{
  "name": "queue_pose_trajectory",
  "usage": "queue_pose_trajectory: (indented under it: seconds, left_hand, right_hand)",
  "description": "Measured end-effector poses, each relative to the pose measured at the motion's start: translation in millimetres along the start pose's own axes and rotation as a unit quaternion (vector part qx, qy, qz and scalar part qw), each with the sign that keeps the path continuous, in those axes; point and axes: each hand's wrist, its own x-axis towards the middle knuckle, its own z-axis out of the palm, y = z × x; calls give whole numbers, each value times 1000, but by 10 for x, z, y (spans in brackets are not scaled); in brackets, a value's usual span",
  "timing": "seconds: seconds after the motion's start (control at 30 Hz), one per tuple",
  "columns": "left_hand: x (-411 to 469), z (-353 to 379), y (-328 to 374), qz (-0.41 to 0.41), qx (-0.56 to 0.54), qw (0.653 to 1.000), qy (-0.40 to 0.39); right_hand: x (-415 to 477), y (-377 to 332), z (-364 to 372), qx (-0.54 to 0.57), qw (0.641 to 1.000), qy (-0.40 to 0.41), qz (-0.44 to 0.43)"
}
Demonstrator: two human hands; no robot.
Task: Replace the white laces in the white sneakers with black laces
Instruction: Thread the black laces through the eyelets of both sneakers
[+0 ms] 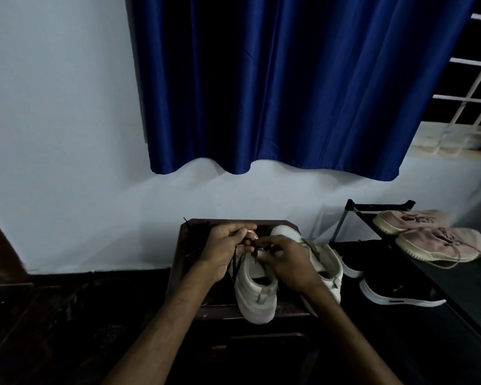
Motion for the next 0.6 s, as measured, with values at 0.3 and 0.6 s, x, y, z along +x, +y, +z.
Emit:
queue_pose_trajectory:
  seconds: [0.3,0.6]
  left_hand:
    - [41,88,50,31,-10,998,47]
    - [59,21,33,152,301,939,72]
  right_hand:
    - [37,-203,-148,40,998,-28,29]
    - [270,-165,-245,-60,998,34,1]
